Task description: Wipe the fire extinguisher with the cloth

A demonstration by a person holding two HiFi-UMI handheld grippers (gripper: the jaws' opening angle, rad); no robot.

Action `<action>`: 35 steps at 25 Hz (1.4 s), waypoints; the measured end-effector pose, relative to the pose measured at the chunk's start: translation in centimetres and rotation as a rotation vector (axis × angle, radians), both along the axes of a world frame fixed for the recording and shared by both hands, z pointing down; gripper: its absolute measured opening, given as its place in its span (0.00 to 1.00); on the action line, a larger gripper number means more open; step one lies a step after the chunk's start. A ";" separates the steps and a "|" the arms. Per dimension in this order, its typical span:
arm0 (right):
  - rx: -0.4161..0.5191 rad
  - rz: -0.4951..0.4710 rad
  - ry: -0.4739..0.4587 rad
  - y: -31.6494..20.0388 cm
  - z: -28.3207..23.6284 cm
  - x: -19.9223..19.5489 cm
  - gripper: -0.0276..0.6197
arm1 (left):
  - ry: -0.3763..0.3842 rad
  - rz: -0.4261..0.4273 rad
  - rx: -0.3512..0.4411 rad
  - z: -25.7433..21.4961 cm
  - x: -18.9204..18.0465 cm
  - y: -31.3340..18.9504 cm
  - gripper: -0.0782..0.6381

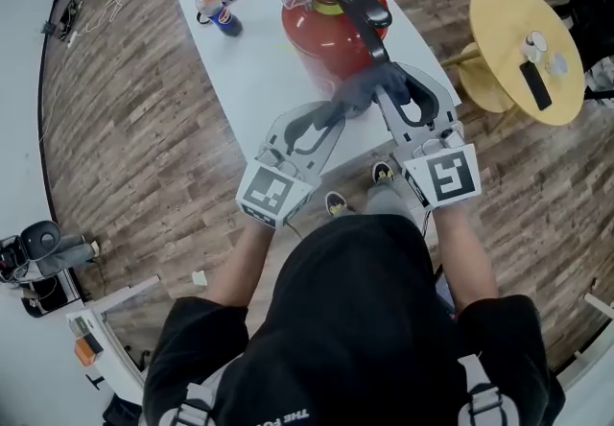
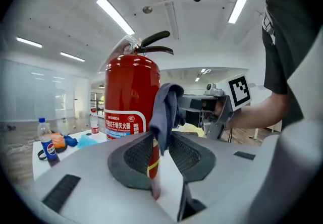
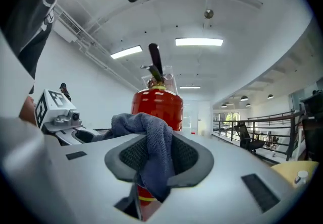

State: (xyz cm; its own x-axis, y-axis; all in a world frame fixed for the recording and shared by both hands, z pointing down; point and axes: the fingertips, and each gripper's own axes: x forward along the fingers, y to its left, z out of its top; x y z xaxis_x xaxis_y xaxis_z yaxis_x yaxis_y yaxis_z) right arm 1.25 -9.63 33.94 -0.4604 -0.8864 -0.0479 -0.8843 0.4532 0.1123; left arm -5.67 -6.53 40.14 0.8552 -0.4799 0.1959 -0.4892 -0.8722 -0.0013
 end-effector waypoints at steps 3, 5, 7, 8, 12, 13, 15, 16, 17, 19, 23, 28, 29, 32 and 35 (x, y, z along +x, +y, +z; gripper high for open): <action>0.039 -0.024 -0.021 -1.1 -3.2 1.8 0.23 | -0.024 -0.078 -0.032 0.5 -0.8 -0.7 0.23; 0.049 -0.046 -0.036 -2.1 -5.0 2.7 0.23 | -0.029 -0.135 -0.036 0.6 -1.0 -1.3 0.23; 0.061 -0.063 -0.038 -3.5 -6.6 3.7 0.23 | -0.008 -0.190 -0.049 0.4 -1.1 -2.0 0.23; 0.072 -0.076 -0.031 -4.3 -7.3 4.2 0.23 | 0.006 -0.216 -0.046 0.2 -1.1 -2.4 0.23; 0.142 -0.170 0.039 -7.6 -8.5 4.4 0.23 | 0.022 -0.344 -0.016 -0.5 -1.6 -3.8 0.23; 0.150 -0.204 0.039 -8.4 -8.5 4.4 0.23 | 0.024 -0.374 -0.017 -0.7 -1.6 -4.1 0.23; 0.135 -0.279 0.003 -10.0 -8.3 4.3 0.22 | 0.020 -0.421 -0.016 -0.8 -1.7 -4.7 0.23; 0.109 -0.316 -0.024 -10.9 -7.8 4.3 0.22 | 0.021 -0.441 -0.018 -0.7 -1.7 -4.9 0.22; 0.079 -0.350 -0.042 -11.6 -7.2 4.2 0.22 | 0.023 -0.457 -0.020 -0.6 -1.7 -5.0 0.22; 0.029 -0.400 -0.033 -13.0 -5.5 3.6 0.22 | 0.020 -0.475 -0.017 -0.3 -1.9 -5.2 0.21; -0.077 -0.460 0.039 -14.6 -0.3 2.3 0.21 | 0.014 -0.521 -0.021 0.0 -2.4 -5.5 0.21; -0.235 -0.474 0.121 -14.5 8.6 2.0 0.21 | 0.029 -0.542 -0.027 0.0 -2.3 -5.6 0.21; -0.276 -0.472 0.136 -14.3 10.8 2.1 0.21 | 0.034 -0.544 -0.035 0.1 -2.1 -5.6 0.21; -0.386 -0.452 0.121 -13.3 16.1 2.7 0.20 | 0.030 -0.547 -0.052 0.6 -1.9 -5.3 0.21; -0.481 -0.439 0.200 -11.2 20.9 3.3 0.20 | 0.030 -0.544 -0.057 0.9 -1.5 -5.1 0.21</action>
